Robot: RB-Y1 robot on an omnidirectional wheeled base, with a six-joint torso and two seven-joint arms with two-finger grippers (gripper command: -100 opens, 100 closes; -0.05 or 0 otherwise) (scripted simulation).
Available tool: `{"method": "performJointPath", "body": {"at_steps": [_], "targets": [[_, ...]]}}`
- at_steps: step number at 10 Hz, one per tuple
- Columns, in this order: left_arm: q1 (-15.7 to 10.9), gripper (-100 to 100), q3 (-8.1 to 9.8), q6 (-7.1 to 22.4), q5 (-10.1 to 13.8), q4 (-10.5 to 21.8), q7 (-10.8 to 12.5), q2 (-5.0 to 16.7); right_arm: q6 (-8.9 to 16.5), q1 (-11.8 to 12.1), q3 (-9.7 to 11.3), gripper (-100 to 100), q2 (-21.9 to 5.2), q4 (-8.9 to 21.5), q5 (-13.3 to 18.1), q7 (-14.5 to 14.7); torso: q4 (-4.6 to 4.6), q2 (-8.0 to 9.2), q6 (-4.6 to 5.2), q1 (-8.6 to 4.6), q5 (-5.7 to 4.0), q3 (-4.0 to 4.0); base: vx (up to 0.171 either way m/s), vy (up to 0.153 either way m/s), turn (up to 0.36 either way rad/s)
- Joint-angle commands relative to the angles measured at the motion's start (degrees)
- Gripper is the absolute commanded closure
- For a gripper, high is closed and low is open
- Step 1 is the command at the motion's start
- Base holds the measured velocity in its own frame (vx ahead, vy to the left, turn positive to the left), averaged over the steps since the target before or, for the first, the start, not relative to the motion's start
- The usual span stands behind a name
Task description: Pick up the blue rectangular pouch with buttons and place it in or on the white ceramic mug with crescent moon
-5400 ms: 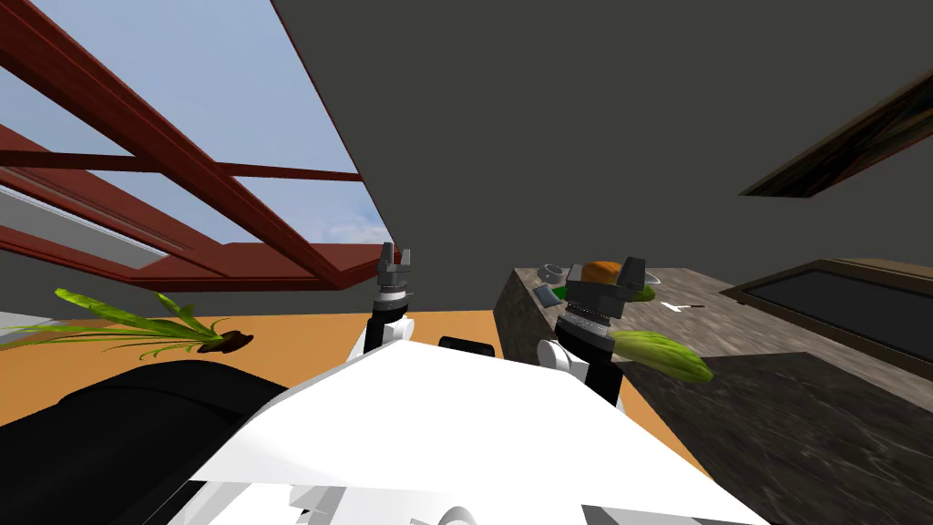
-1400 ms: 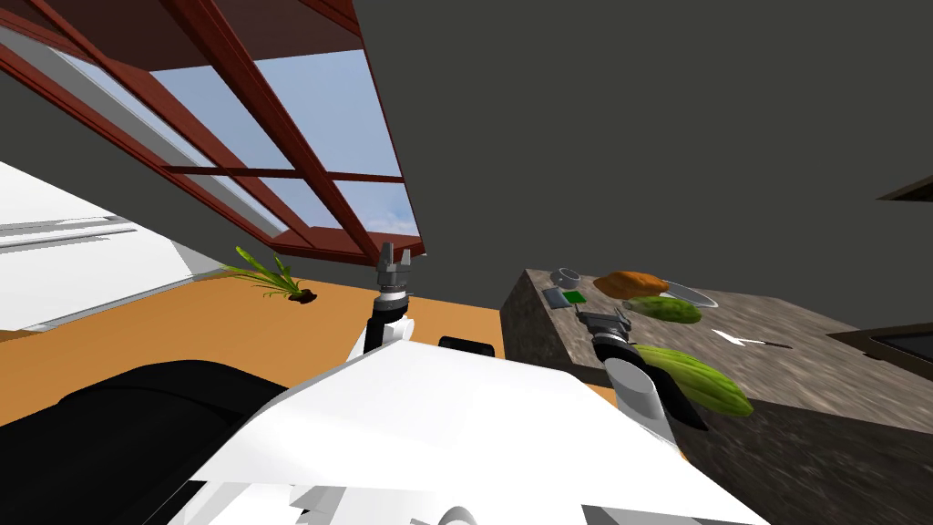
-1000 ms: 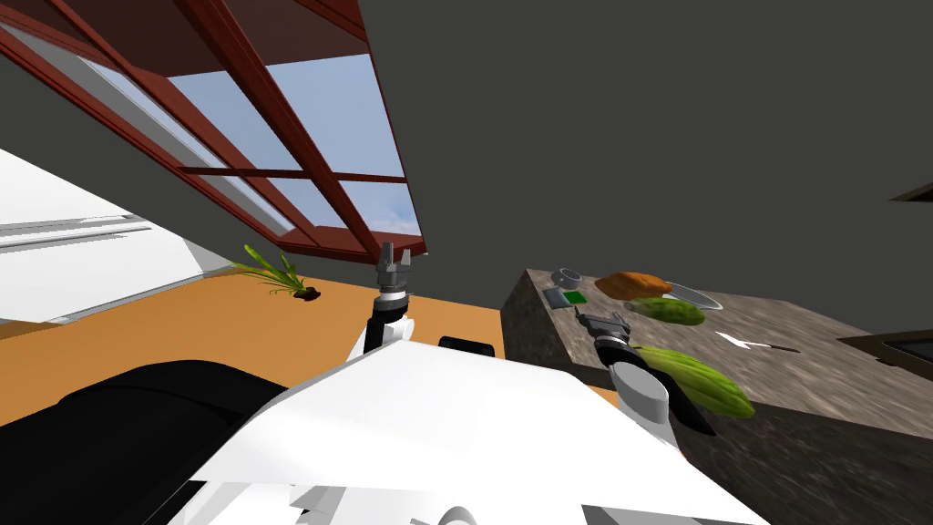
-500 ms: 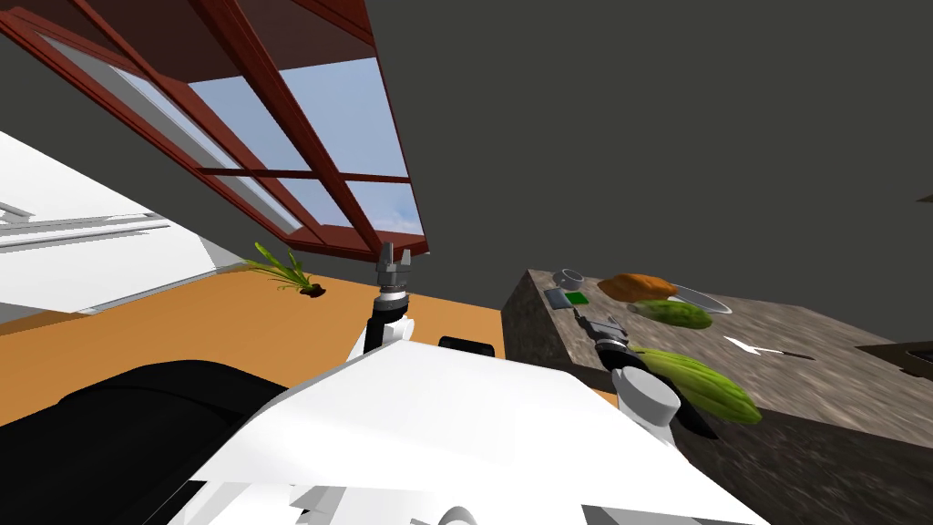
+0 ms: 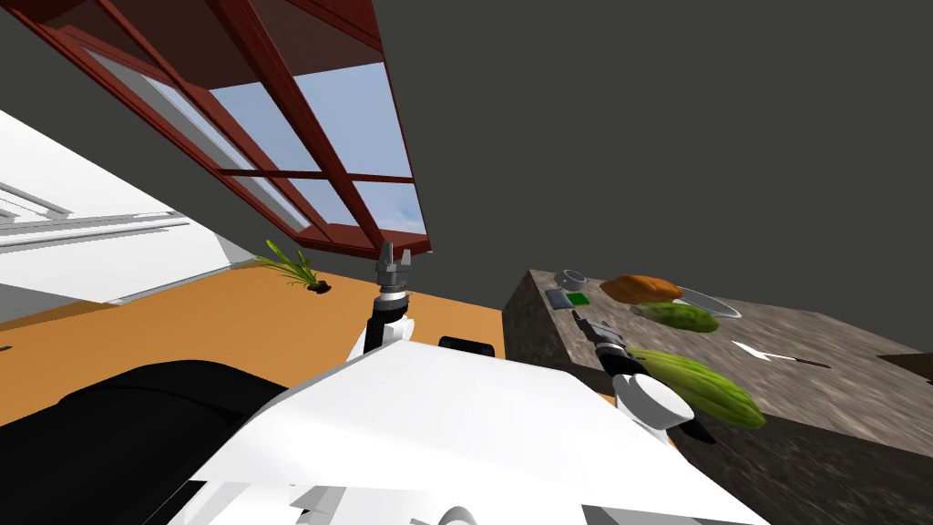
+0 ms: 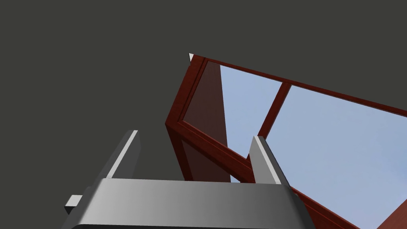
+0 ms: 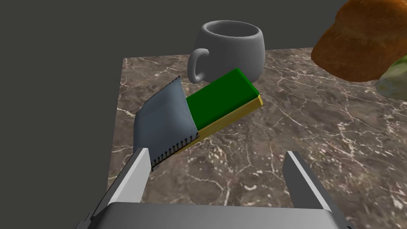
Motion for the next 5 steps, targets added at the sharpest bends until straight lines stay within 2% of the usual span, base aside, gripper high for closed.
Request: {"method": "performJointPath", "body": {"at_steps": [1, 2, 3, 4, 5], "targets": [[0.00, 0, 0.00, 0.00, 0.00, 0.00, 0.00, 0.00, 1.71, -0.46, -0.70, -100, 0.12, 1.26, -2.68, -0.43, 0.00, 0.00, 0.00, 0.00, 0.00, 0.00, -0.020, -0.015, 0.028], [0.00, 0, 0.00, 0.00, 0.00, 0.00, 0.00, 0.00, 3.97, -1.36, -1.99, -100, 0.16, 3.62, -4.38, -1.40, 0.00, -0.01, 0.01, 0.01, 0.00, 0.00, -0.019, -0.015, 0.066], [0.00, 0, 0.00, 0.00, 0.00, 0.00, 0.00, 0.00, 4.28, -1.36, -1.99, -100, 0.16, 3.62, -5.91, -1.40, 0.00, -0.02, 0.00, 0.00, 0.00, -0.01, -0.017, -0.016, 0.026], [0.00, 0, 0.00, 0.00, 0.00, 0.00, 0.00, 0.00, 6.59, -2.26, -3.19, -100, 0.19, 5.93, -7.74, -2.35, 0.00, -0.02, 0.01, 0.00, 0.00, -0.01, -0.025, -0.021, 0.058], [0.00, 0, 0.00, 0.00, 0.00, 0.00, 0.00, 0.00, 6.79, -2.26, -3.19, -100, 0.19, 5.93, -8.99, -2.35, 0.00, 0.00, 0.00, -0.02, 0.00, 0.00, -0.018, -0.019, 0.026]]}}
